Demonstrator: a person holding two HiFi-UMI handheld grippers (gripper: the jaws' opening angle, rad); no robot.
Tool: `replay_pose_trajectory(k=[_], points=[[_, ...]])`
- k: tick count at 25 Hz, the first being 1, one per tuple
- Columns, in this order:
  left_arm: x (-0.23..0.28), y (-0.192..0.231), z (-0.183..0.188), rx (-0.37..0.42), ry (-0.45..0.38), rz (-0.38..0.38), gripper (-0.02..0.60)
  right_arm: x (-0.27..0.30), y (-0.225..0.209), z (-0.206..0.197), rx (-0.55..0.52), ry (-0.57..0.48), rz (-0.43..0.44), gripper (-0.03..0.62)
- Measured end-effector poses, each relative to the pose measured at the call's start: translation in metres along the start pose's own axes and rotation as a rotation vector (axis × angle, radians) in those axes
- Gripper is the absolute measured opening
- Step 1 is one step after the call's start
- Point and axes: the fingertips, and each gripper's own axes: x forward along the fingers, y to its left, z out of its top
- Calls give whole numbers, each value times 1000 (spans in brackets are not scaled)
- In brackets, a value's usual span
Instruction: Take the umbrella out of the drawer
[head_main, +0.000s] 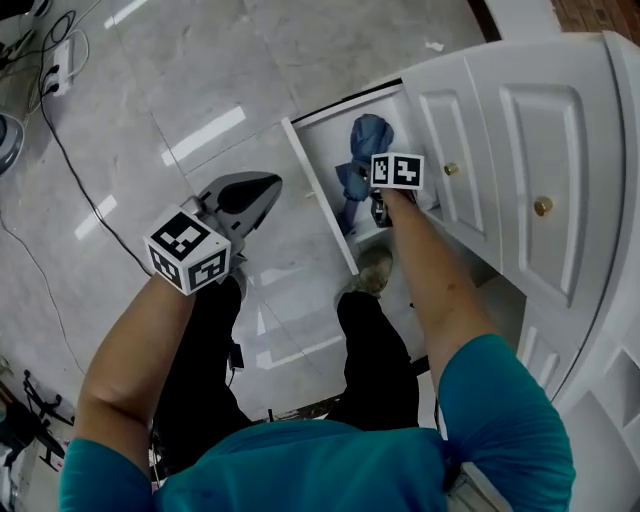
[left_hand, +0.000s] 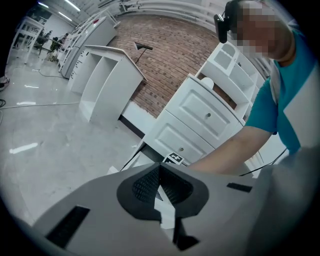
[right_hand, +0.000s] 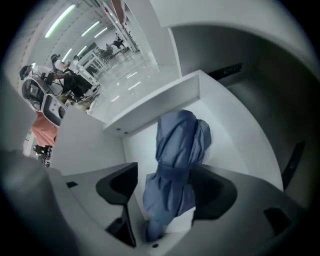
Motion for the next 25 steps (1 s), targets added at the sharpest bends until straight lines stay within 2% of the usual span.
replay_pose_trajectory(k=[3, 9, 14, 18, 20, 25], points=[[9, 7, -9, -1, 7, 1, 8, 28, -17, -4, 8, 20, -47, 310], [22, 15, -15, 6, 3, -4, 8, 61, -29, -6, 28, 48, -75, 313], [27, 23, -14, -6, -18, 12, 8, 61, -36, -3, 55, -21, -109, 313], [28, 22, -16, -20, -28, 28, 8, 55, -37, -4, 84, -37, -57, 300], [27, 16, -13, -22, -32, 29, 8, 47, -34, -2, 70, -42, -39, 281], [13, -6, 10, -35, -62, 34, 8, 3, -9, 14, -60, -92, -24, 272]])
